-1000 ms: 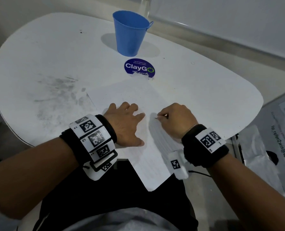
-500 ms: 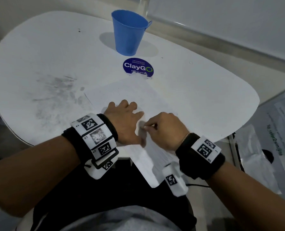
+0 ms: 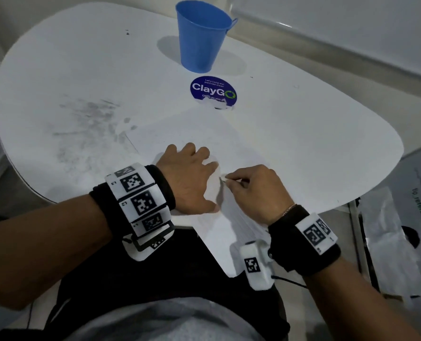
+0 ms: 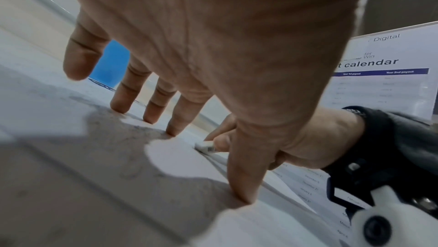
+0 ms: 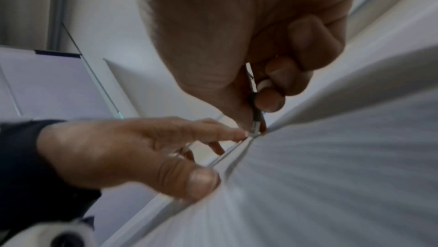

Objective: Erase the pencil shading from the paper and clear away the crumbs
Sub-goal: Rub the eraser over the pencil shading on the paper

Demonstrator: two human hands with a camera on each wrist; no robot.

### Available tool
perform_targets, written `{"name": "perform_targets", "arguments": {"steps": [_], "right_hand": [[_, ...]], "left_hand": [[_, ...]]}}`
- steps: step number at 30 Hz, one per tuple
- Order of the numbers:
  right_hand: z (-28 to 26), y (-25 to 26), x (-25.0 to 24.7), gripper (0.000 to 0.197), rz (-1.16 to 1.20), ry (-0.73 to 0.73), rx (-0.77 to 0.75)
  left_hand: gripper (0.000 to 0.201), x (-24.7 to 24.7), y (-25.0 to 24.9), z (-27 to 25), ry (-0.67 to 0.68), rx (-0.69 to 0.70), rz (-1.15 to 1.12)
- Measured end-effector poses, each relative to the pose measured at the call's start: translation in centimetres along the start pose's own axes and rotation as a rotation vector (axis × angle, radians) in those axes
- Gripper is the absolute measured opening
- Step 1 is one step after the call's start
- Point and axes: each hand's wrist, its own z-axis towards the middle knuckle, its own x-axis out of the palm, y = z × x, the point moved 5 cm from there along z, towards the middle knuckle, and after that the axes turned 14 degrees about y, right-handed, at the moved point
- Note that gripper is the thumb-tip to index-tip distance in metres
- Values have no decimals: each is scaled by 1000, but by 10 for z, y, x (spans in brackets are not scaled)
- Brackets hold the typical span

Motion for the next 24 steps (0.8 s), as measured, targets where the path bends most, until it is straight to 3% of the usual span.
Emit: {"name": "perform_targets", "arguments": {"steps": [11, 16, 21, 24], "right_hand": [[-10, -2, 9, 20, -22, 0, -87], [-4, -14, -6, 20, -34, -61, -33], [-6, -1, 10, 17, 12, 118, -110], [2, -14, -14, 18, -21, -22, -26]], "left_hand": [[105, -1, -10, -8, 7, -19, 1], [105, -5, -14, -8, 8, -5, 10], [106, -4, -11, -6, -4, 25, 13], [106, -4, -9, -5, -5, 27, 1]]}}
